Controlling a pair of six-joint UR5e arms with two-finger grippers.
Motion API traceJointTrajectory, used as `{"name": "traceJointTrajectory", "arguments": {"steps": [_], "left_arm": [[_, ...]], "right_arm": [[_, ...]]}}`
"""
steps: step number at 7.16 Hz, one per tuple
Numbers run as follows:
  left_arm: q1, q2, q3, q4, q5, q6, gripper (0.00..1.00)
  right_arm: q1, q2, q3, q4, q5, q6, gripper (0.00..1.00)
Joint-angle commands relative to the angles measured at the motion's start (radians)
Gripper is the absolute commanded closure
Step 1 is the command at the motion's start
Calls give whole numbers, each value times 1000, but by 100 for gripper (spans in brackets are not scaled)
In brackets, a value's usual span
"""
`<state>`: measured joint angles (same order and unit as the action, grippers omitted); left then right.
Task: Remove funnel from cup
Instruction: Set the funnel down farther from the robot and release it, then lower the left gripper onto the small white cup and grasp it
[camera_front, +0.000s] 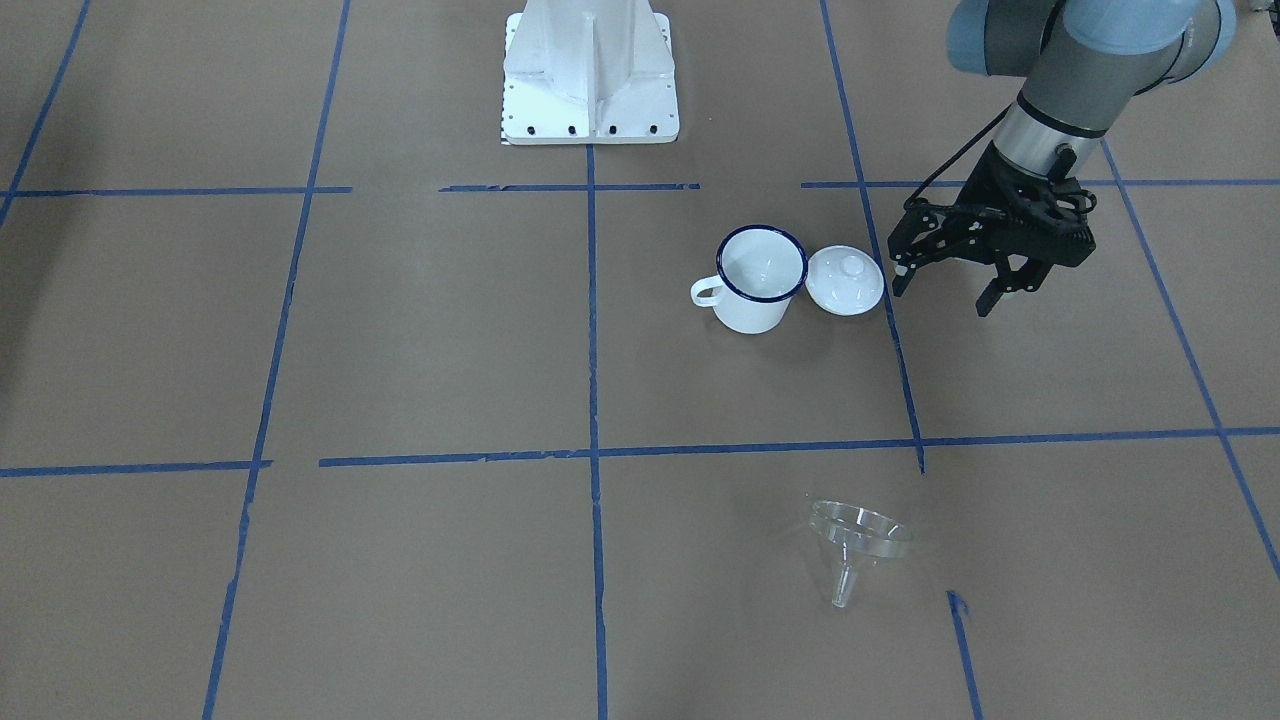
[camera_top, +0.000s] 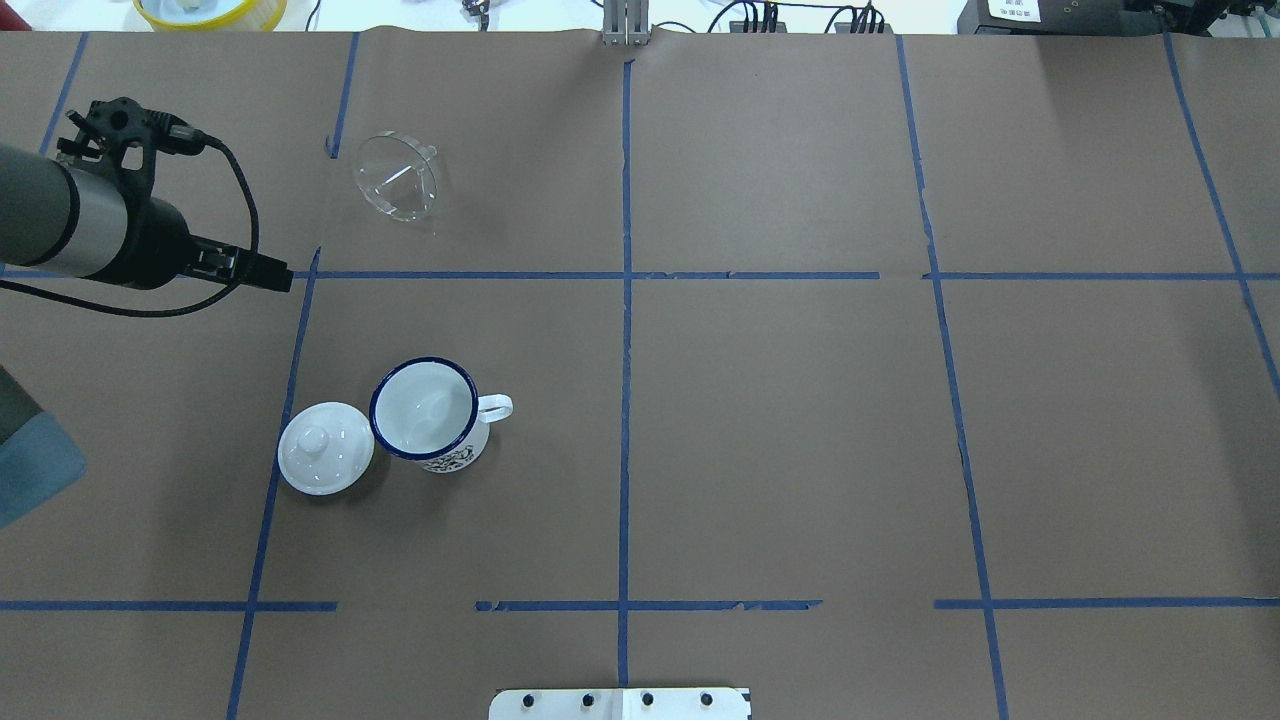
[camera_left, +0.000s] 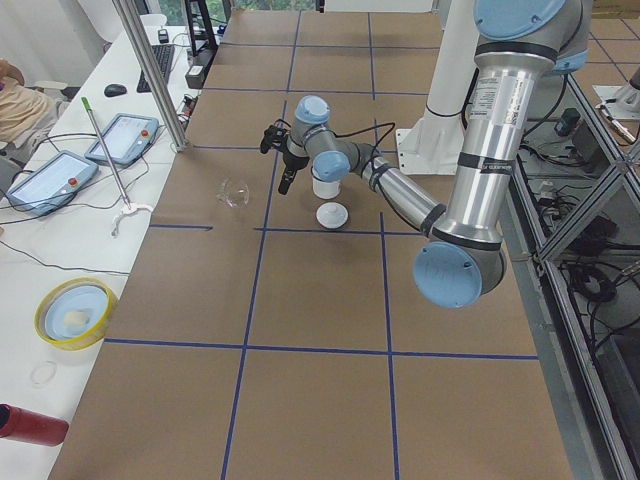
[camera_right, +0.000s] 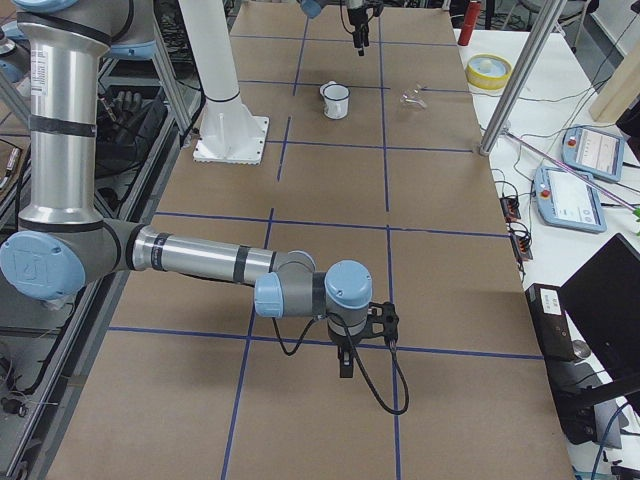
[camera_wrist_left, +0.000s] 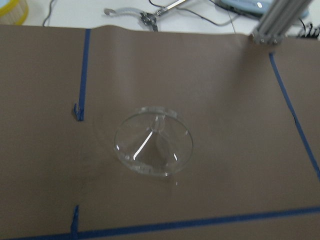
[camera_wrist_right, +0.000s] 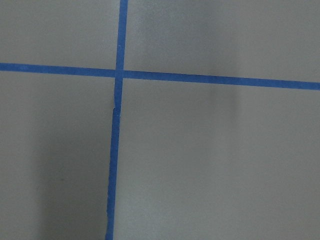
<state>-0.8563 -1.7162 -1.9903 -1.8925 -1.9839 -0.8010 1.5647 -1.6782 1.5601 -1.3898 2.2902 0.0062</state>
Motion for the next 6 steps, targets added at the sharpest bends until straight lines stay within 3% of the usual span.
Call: {"name": "traceJointTrajectory", "arguments": {"steps": [1, 6], "left_arm": [[107, 27, 5, 32, 79, -80, 0], [250, 21, 50, 32, 117, -181, 0]], "right_arm": [[0, 0, 0, 0, 0, 0, 0], [0, 0, 0, 0, 0, 0, 0]]}}
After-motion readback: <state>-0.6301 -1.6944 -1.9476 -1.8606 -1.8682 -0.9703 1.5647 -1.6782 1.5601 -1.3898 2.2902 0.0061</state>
